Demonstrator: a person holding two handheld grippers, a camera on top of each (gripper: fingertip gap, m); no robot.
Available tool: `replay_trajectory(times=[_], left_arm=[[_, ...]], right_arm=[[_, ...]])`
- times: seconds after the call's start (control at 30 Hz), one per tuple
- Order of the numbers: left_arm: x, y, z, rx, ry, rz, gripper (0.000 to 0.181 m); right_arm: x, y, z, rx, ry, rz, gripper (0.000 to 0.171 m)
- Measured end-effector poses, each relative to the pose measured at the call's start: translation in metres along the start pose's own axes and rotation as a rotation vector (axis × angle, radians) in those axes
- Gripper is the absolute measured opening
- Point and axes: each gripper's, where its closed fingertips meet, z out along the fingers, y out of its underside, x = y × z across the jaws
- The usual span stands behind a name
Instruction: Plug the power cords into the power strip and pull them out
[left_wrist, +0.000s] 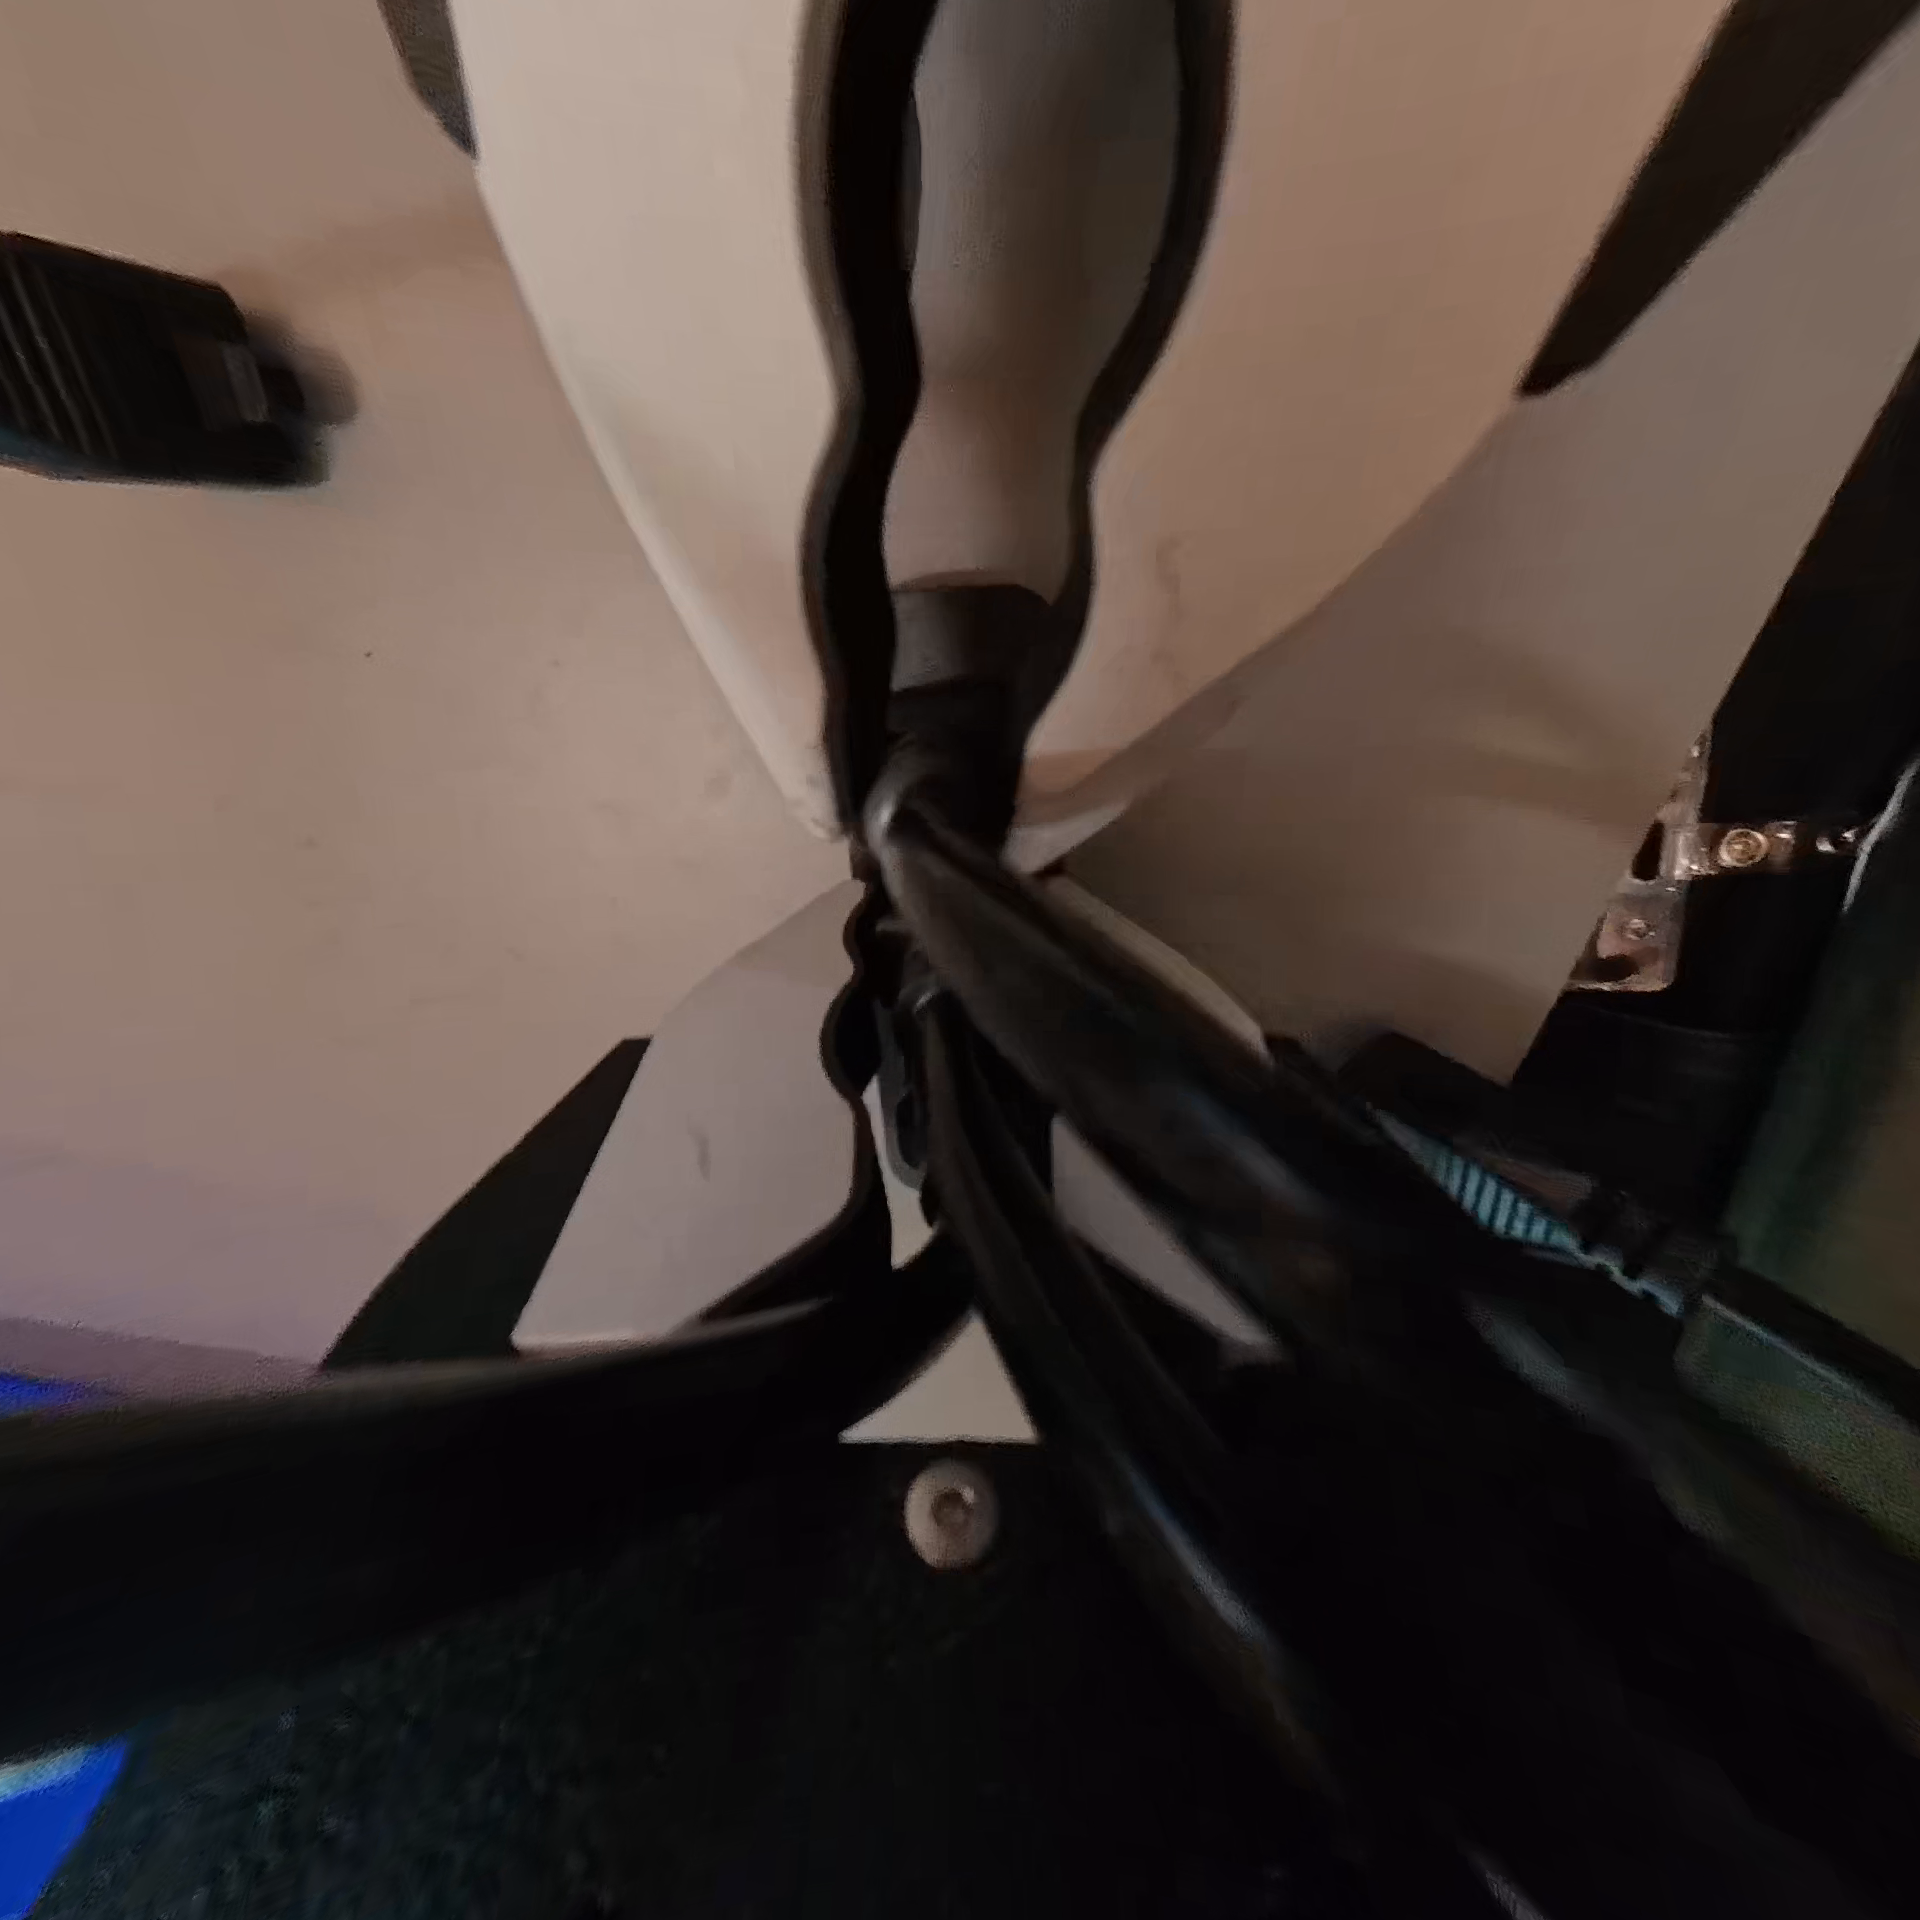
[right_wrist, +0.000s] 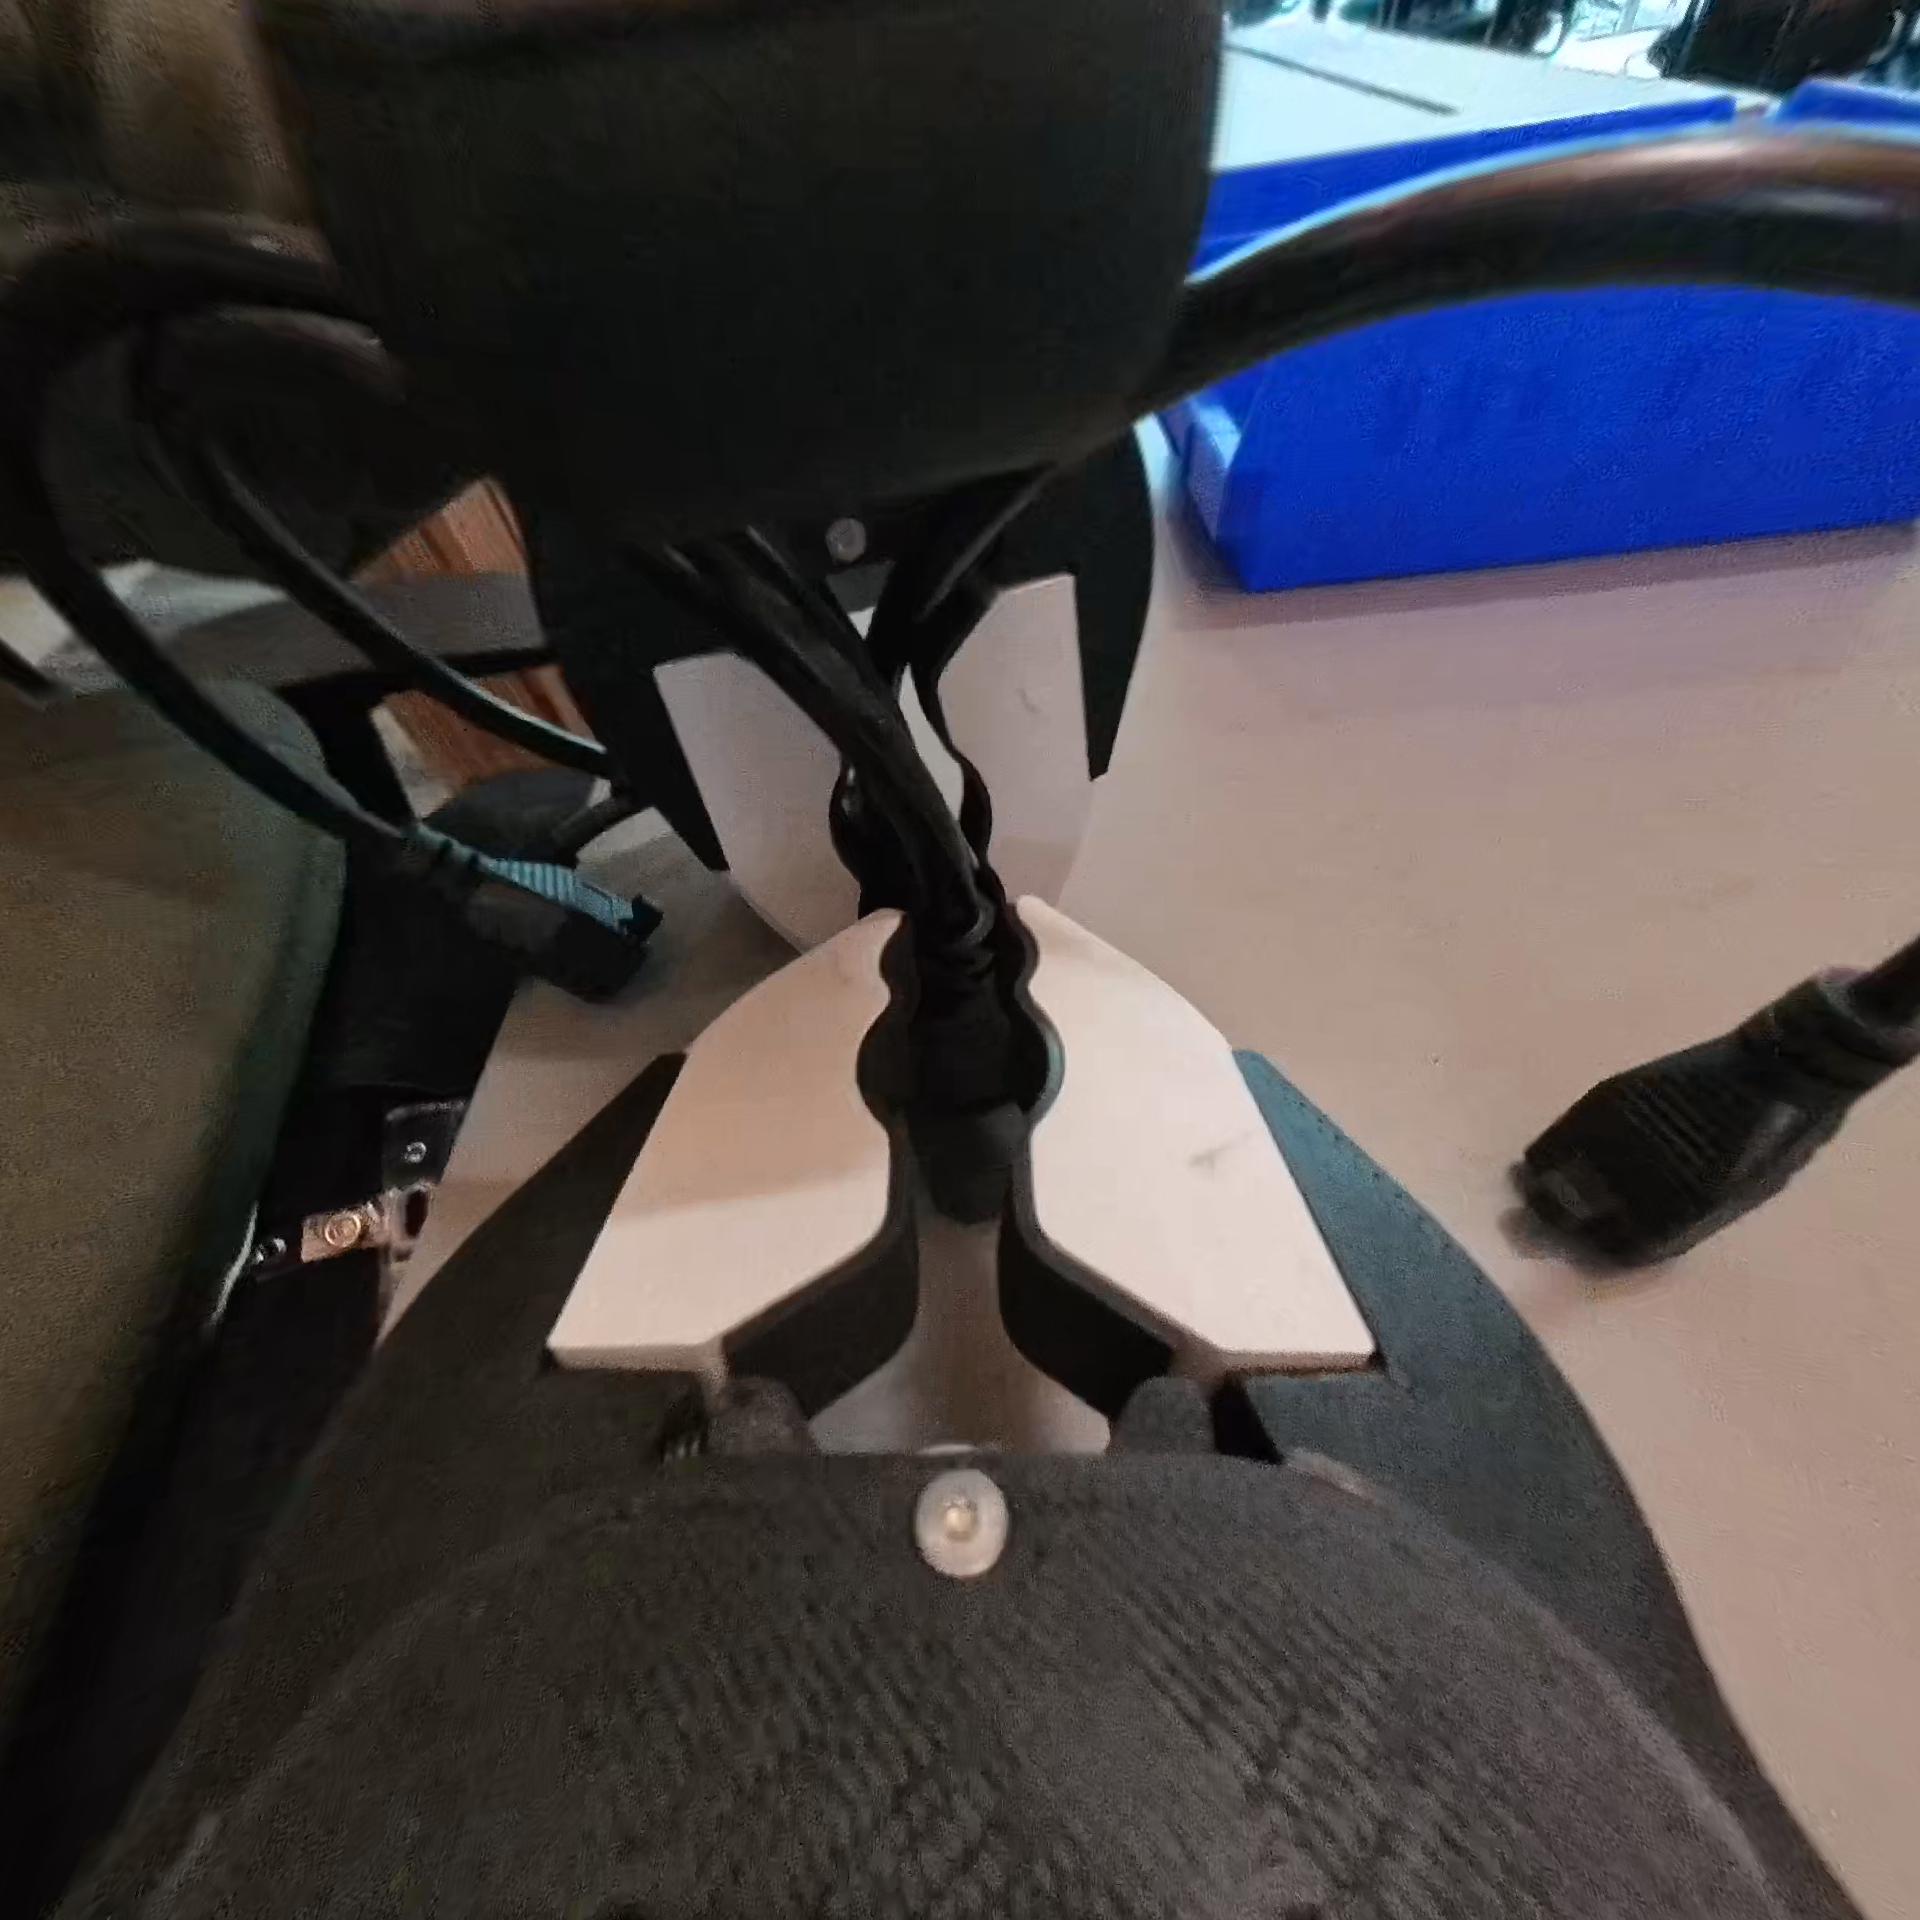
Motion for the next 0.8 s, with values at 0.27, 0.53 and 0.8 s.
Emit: replay_trajectory(times=[0.27, 0.53, 0.8], left_arm=[[0.000, 0.002, 0.000, -0.009, 0.010, -0.005, 0.025], [-0.002, 0.003, -0.001, -0.027, 0.021, -0.002, 0.021], [-0.006, 0.002, 0.000, 0.017, 0.000, -0.049, 0.025]], right_arm=[[-0.006, 0.000, 0.001, -0.055, 0.025, -0.050, 0.012], [-0.002, -0.015, 0.003, 0.094, 0.010, 0.089, 0.007], [0.003, -0.011, 0.001, 0.009, 0.044, -0.103, 0.009]])
